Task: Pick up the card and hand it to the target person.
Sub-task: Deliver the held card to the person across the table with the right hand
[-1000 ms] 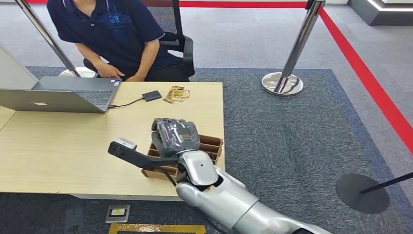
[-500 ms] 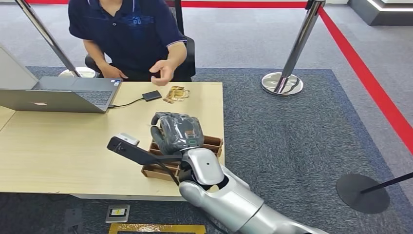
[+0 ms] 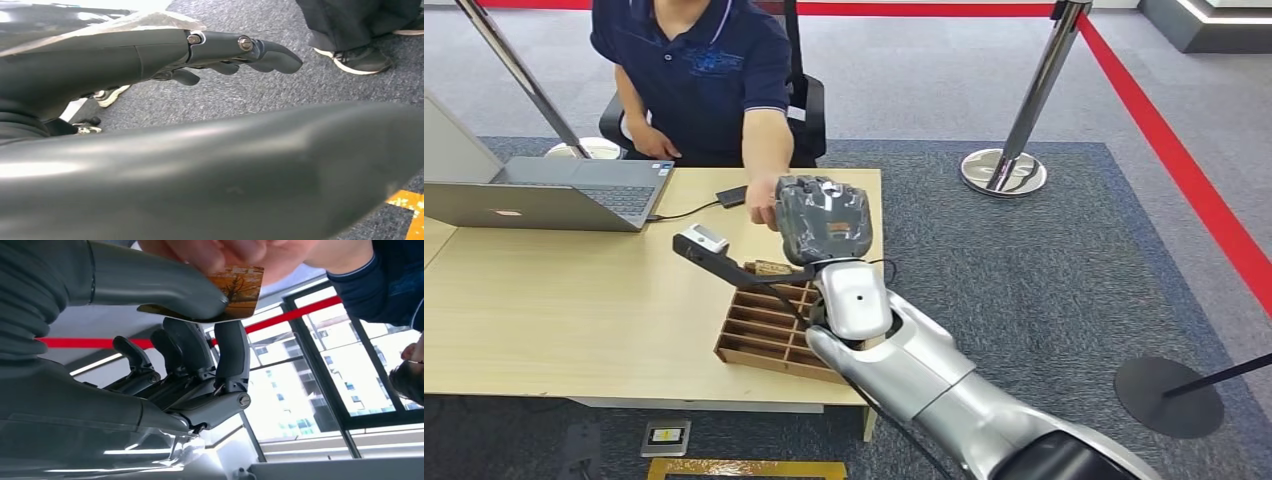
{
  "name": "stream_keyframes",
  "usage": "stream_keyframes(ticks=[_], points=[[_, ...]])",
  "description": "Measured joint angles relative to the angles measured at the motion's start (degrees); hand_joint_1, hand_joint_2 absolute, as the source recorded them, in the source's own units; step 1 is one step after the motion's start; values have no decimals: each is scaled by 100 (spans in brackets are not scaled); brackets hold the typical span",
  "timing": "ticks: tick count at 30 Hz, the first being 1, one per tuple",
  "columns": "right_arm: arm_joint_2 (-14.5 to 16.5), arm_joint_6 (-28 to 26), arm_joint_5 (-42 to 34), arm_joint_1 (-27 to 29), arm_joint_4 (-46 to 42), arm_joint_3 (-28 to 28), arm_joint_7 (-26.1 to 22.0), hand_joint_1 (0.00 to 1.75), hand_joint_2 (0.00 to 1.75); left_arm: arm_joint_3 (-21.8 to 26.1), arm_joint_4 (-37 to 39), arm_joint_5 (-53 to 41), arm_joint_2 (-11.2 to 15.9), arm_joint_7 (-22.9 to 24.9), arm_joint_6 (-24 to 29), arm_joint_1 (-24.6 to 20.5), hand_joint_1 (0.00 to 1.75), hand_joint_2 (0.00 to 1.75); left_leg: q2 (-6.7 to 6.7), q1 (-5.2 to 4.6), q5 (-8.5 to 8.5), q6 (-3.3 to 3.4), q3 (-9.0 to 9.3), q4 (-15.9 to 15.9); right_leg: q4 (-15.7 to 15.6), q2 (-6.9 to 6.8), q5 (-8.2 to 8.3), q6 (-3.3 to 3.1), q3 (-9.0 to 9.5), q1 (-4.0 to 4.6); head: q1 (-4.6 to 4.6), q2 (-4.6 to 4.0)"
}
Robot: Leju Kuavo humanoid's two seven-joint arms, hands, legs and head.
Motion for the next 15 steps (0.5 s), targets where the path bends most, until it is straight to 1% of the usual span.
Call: stream_keyframes(ticks=[5,11,12,14,15], points=[[57,-50,322,-317,571,-57,128,150,175,-14,0,1,-7,-9,-21,4,0,0,0,0,0,0,-1,0,0,0,1,0,-1,0,1,0],[82,-36,418,-523,1009,-68,216,150,175,-38,0,-15,-16,-77,-67,8,0,0,0,0,0,0,-3,0,0,0,1,0,-3,0,1,0],[83,-29,417,-539,1054,-68,220,144,175,-46,0,-15,-17,-79,-68,8,0,0,0,0,0,0,-4,0,0,0,1,0,-3,0,1,0],[84,4,394,-558,1129,-67,221,124,175,-57,0,-16,-20,-84,-68,8,0,0,0,0,0,0,-5,0,0,0,1,0,-4,0,1,0],[84,25,375,-562,1159,-66,223,88,175,-60,0,-17,-21,-85,-68,8,0,0,0,0,0,0,-6,0,0,0,0,0,-5,0,1,0]])
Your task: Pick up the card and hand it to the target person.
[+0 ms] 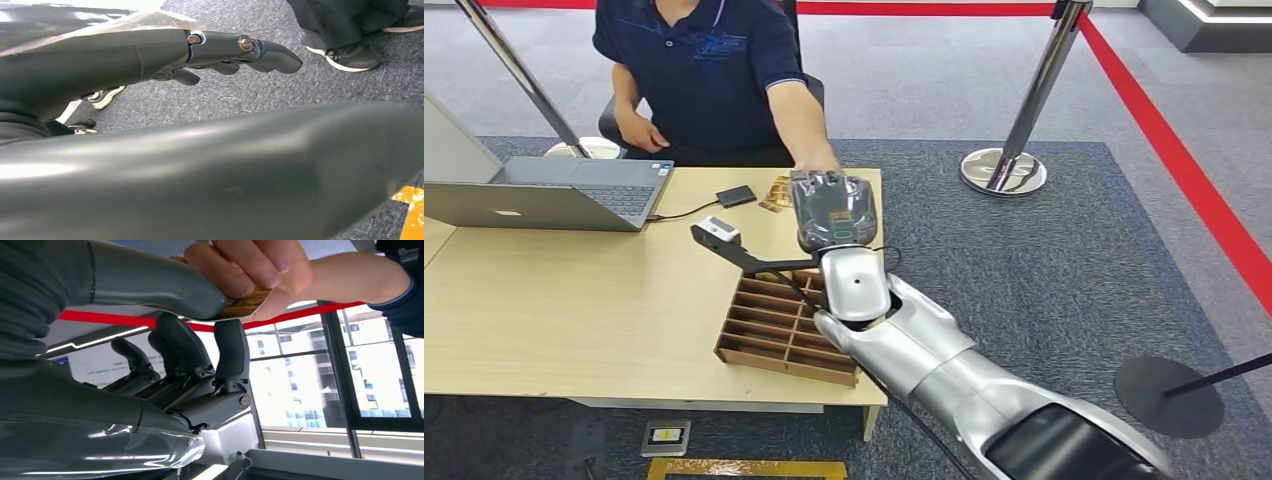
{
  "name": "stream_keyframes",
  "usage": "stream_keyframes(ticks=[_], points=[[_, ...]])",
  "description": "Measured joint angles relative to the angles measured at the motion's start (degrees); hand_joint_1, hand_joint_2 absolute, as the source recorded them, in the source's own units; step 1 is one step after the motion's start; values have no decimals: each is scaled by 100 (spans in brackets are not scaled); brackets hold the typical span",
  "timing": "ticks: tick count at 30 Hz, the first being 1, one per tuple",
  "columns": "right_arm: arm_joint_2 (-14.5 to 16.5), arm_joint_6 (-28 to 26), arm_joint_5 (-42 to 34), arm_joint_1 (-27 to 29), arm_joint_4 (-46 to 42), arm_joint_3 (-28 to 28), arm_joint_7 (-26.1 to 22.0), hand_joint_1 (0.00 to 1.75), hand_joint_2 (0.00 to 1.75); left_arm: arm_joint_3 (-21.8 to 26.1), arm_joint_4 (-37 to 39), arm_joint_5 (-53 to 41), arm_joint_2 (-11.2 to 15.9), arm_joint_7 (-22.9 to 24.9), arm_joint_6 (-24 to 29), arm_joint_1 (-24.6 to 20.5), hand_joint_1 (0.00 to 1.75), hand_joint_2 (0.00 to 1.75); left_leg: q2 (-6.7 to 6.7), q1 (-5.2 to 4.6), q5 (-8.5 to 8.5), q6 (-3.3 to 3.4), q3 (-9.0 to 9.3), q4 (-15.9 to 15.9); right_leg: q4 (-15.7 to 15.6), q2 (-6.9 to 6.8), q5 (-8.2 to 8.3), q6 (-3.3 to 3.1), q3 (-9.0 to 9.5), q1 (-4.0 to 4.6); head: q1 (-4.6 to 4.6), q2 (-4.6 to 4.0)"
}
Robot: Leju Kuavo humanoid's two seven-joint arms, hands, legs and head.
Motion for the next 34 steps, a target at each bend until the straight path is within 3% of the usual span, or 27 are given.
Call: stream_keyframes(ticks=[2,3,6,20,24,28,34], points=[[1,29,-35,-2,51,5,8,27,175,-1,0,-2,-1,-2,1,0,0,0,0,0,0,0,-1,0,0,0,0,0,-2,0,-1,0],[3,40,-45,-1,73,9,15,0,131,-2,0,-3,-1,-2,1,1,0,0,0,0,0,0,-2,0,0,0,0,0,-2,0,-1,0],[18,44,-67,-1,155,25,51,0,0,-2,0,-6,-1,-8,5,5,0,0,0,0,0,0,-2,0,0,0,0,0,-3,0,0,0],[22,-425,-157,91,457,4,9,0,0,2,0,58,-1,25,92,47,0,0,0,0,0,0,-2,0,0,0,0,0,-4,0,0,0],[-56,-698,-175,288,323,-109,-73,0,0,9,0,176,0,-215,140,147,0,0,0,0,0,0,-1,0,-2,0,0,0,-5,0,-1,0],[-349,-980,-133,868,-277,-479,-120,0,0,42,0,335,7,-433,218,315,0,0,-3,0,-2,2,-4,1,-9,0,-1,2,-5,0,-1,0],[-987,-1117,160,2321,-1937,-1751,-128,0,0,100,0,363,36,-442,202,437,0,0,-7,-1,-6,8,-16,2,-19,0,1,7,-5,-2,0,0]])
